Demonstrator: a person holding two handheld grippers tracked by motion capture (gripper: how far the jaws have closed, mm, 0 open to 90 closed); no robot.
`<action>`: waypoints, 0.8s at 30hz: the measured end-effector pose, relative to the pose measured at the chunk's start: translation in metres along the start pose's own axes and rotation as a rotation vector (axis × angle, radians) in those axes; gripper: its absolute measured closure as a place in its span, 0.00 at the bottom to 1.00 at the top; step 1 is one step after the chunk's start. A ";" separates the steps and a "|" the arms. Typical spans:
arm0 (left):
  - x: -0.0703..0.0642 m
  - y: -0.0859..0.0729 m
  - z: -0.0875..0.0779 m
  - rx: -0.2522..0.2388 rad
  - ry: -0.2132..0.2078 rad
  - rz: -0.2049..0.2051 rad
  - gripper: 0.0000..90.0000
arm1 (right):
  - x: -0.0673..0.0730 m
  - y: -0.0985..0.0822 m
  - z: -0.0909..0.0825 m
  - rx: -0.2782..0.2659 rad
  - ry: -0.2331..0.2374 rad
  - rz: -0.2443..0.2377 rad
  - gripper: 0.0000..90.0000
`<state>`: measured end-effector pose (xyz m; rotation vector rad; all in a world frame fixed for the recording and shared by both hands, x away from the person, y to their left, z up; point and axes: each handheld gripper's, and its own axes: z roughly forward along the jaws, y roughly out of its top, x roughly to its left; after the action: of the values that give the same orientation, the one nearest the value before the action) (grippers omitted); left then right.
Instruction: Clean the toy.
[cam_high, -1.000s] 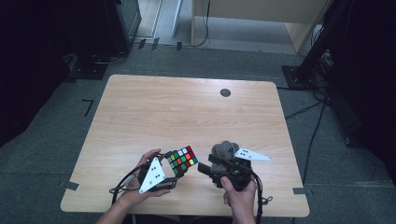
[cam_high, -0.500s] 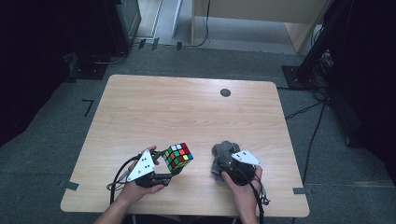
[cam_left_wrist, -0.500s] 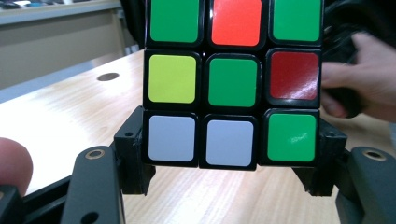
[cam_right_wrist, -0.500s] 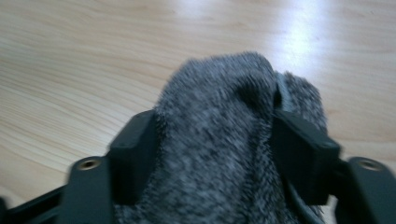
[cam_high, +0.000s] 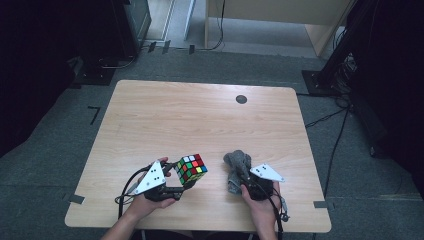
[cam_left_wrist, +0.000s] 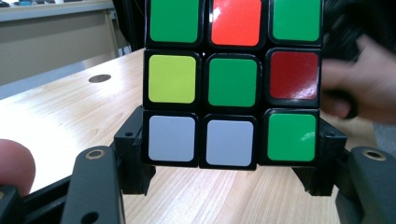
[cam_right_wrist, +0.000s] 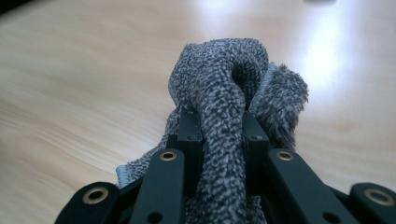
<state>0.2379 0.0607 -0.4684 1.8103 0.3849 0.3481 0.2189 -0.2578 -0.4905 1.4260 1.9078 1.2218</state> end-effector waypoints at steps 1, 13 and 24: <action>-0.001 -0.001 0.001 0.008 0.001 0.011 0.38 | 0.004 0.005 -0.007 -0.035 0.019 -0.002 0.85; -0.020 0.005 0.007 0.012 -0.061 0.078 0.38 | 0.084 0.053 -0.065 -0.261 0.379 -0.101 0.84; -0.017 0.006 0.006 0.046 -0.022 0.095 0.38 | 0.062 0.044 -0.053 -0.208 0.310 -0.014 0.83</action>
<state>0.2258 0.0468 -0.4648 1.8795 0.2947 0.3877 0.1781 -0.2177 -0.4177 1.1674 1.9106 1.6612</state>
